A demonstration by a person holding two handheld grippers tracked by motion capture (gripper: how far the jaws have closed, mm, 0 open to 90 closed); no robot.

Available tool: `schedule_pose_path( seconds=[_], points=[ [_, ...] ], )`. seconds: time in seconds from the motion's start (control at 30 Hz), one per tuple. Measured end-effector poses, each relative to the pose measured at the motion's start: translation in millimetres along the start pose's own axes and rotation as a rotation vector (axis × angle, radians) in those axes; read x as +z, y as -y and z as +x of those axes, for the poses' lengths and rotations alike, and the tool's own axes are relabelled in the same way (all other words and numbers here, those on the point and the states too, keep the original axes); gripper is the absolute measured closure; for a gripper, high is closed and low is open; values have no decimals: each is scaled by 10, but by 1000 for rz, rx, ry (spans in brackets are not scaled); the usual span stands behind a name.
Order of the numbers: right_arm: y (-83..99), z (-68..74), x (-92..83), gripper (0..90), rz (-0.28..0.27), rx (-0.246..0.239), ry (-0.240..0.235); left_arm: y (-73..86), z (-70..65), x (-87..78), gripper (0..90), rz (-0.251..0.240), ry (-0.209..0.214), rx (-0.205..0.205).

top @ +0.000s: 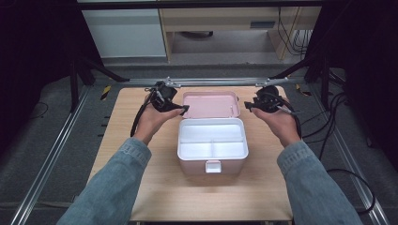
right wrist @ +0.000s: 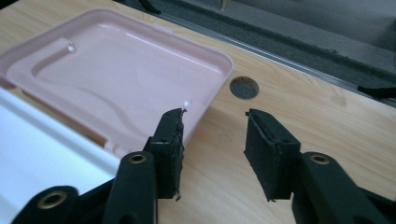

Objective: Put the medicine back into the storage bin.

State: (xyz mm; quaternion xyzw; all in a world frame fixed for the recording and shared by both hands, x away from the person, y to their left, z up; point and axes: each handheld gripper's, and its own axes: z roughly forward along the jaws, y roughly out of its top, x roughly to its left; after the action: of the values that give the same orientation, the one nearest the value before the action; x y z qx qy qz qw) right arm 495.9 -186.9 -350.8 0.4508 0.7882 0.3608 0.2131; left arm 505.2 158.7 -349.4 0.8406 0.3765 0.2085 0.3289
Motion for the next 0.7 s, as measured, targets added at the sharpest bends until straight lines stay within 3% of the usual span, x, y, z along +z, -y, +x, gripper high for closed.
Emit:
schedule_pose_path(
  seconds=[0.2, 0.33, 0.5, 0.7],
  points=[
    [-194, -7, 294, 645, 24, 3, -2, 40, 153, 122, 297, 0, -31, -56],
    [-251, -51, 473, 646, 39, 35, -5, 43, 233, 197, 323, 2, -59, -84],
    [-302, -69, 658, 611, 41, 69, -5, 38, 276, 263, 327, 12, -93, -88],
    [-345, -22, 832, 559, 65, 72, 5, 45, 291, 353, 335, 14, -96, -99]
  ],
)
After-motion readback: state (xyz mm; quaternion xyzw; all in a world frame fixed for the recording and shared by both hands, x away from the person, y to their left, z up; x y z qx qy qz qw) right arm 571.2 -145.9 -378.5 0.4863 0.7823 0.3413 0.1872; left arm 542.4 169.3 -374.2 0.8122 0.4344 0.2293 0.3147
